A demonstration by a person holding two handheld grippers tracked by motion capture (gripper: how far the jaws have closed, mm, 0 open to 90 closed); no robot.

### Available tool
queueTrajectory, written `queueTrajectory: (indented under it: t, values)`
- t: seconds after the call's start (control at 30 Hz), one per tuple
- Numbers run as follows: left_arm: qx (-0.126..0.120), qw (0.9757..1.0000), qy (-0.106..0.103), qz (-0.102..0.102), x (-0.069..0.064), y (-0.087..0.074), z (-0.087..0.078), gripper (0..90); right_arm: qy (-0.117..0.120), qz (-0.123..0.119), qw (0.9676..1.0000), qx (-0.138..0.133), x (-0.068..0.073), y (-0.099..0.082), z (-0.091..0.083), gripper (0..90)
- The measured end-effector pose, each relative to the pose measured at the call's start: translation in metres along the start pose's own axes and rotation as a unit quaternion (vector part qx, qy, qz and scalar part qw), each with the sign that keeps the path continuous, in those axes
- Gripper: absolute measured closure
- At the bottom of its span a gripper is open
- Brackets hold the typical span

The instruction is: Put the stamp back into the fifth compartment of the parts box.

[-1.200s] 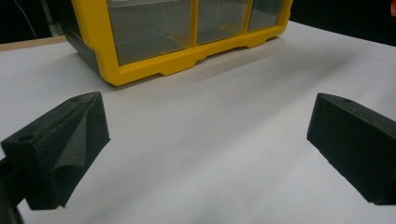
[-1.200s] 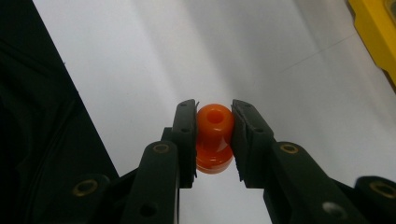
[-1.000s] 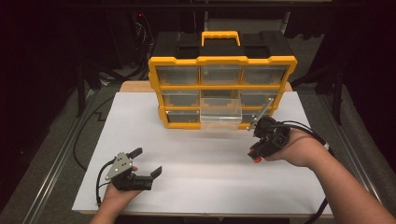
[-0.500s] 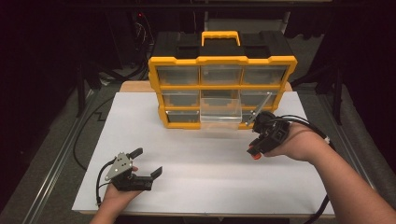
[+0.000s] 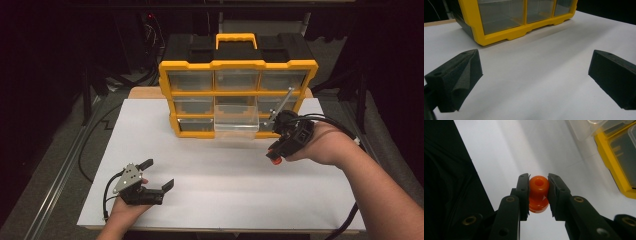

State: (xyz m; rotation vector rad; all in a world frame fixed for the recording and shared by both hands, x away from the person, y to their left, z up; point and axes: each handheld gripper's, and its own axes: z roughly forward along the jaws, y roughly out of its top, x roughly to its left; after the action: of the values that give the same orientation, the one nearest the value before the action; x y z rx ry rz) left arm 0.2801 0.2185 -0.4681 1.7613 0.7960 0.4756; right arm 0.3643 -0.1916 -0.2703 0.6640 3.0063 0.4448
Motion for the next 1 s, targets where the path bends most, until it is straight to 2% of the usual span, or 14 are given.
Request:
queueTrajectory:
  t: [0.3,0.57,1.0]
  values:
    - [0.000,1.0000,-0.003,0.002,-0.001,0.000,0.000,0.3,-0.006,-0.001,1.0000,-0.003,0.000,0.005,-0.013,73.5]
    - [0.003,1.0000,-0.006,0.003,0.000,0.000,0.000,0.3,-0.003,0.005,0.9999,-0.015,-0.007,0.009,-0.023,73.5]
    - [0.002,1.0000,-0.006,0.005,0.000,0.000,-0.002,0.3,-0.016,0.005,0.9996,-0.022,-0.011,0.021,-0.036,73.5]
